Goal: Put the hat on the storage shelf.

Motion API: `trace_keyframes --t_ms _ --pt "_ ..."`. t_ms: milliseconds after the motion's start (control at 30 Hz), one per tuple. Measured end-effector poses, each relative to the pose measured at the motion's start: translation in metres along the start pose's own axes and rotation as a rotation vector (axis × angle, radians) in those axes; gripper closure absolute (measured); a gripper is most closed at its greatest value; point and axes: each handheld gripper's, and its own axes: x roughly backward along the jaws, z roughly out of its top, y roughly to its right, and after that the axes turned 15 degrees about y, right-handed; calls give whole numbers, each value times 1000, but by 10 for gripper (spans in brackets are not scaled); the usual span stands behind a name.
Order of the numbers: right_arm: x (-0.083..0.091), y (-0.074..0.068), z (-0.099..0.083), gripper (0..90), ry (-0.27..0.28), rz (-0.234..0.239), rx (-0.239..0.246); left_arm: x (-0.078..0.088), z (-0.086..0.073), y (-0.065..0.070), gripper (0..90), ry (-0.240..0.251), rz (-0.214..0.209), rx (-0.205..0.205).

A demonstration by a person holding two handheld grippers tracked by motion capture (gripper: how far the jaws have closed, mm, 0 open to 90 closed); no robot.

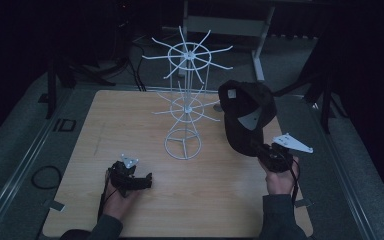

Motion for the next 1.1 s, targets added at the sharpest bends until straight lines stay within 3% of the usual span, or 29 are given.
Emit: trace_keyframes --t_ms 1100 --pt "-4 -6 24 866 50 -2 23 0 0 0 2 0 0 -1"
